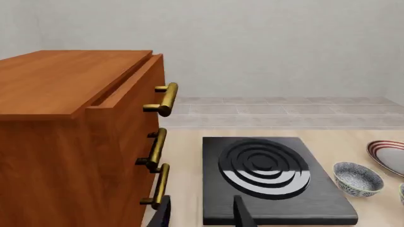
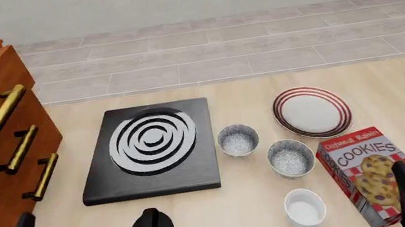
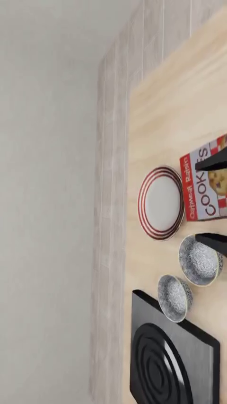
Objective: Pick the akita bowl from table center and place it on the plate.
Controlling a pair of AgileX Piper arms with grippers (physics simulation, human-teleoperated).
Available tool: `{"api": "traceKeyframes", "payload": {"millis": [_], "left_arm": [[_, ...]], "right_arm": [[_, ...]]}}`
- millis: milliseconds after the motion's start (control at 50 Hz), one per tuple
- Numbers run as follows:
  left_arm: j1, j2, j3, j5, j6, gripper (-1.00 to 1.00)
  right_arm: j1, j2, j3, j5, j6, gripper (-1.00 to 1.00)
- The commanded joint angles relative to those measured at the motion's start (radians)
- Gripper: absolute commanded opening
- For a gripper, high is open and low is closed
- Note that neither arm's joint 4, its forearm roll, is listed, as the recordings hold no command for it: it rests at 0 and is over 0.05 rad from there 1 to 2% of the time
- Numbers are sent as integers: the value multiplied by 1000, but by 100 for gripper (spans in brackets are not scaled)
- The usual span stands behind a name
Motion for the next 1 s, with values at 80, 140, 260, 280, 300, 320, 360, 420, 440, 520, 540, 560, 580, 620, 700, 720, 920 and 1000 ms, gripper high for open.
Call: {"api": "traceKeyframes", "payload": {"millis": [80, 140, 260, 280, 300, 320, 360, 420, 440, 520, 540, 560, 580, 620, 700, 720, 920, 1000], "left_arm": [[1, 2, -3, 0, 0, 100], [1, 2, -3, 0, 0, 100], [0, 2, -3, 0, 0, 100], [1, 2, -3, 0, 0, 100], [1, 2, -3, 0, 0, 100], [1, 2, -3, 0, 0, 100], [1, 2, -3, 0, 0, 100], [1, 2, -3, 0, 0, 100], [1, 2, -3, 0, 0, 100], [1, 2, -3, 0, 0, 100], [1, 2, -3, 0, 0, 100], [1, 2, -3, 0, 0, 100], [1, 2, -3, 0, 0, 100], [1, 2, -3, 0, 0, 100], [1, 2, -3, 0, 0, 100], [1, 2, -3, 0, 0, 100], [1, 2, -3, 0, 0, 100], [1, 2, -3, 0, 0, 100]], "right_arm": [[18, 29, -3, -20, 38, 100], [19, 40, -12, -25, 38, 100], [15, 56, -77, 16, 38, 100], [16, 61, -93, 27, 30, 100], [10, 67, -103, 33, 16, 100], [6, 72, -125, 48, 11, 100], [-3, 66, -153, 71, 18, 100], [-8, 83, -207, 102, 25, 100], [-8, 84, -207, 102, 25, 100], [9, 154, -236, 81, 9, 100], [32, 195, -243, 64, 7, 100], [45, 265, -254, 30, -9, 100], [54, 290, -259, 20, -11, 100], [83, 350, -280, -1, -27, 100], [130, 466, -332, -29, -66, 100], [142, 507, -344, -37, -82, 100], [218, 734, -437, -62, -179, 100], [262, 802, -485, -43, -224, 100]]}}
